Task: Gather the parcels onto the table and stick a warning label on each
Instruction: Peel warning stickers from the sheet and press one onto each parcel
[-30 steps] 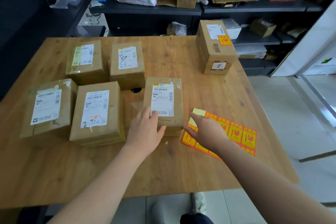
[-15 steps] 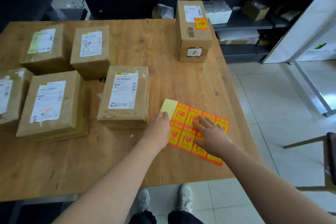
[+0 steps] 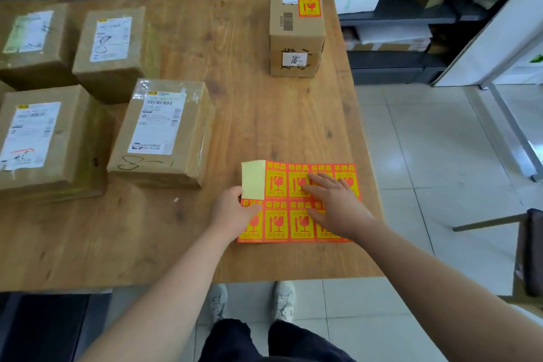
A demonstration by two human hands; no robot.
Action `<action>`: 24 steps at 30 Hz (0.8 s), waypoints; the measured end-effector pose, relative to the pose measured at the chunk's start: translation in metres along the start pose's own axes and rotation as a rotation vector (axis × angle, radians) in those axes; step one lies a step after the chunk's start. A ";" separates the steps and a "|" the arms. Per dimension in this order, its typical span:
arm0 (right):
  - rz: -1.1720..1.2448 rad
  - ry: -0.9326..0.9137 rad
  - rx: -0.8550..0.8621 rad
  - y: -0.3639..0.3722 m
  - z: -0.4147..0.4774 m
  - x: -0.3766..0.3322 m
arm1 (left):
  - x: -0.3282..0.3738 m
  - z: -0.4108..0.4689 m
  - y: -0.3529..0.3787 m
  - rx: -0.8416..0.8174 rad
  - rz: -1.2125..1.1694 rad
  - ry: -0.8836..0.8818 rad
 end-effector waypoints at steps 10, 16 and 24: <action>0.353 0.026 0.250 0.018 0.009 -0.046 | 0.003 -0.020 0.021 -0.023 -0.453 -0.101; 0.463 0.080 0.271 0.025 0.009 -0.046 | 0.000 -0.024 0.027 0.006 -0.465 -0.060; 0.640 0.131 0.271 0.025 0.008 -0.048 | -0.003 -0.026 0.027 -0.008 -0.490 -0.029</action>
Point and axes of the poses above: each hand's wrist, its own z-axis towards the middle knuckle, its own y-axis out of the palm, x = y × z, the point moved 1 cm from there along z, towards the middle knuckle, and after that the axes turned 5 degrees about -y, right-handed, at the moved point
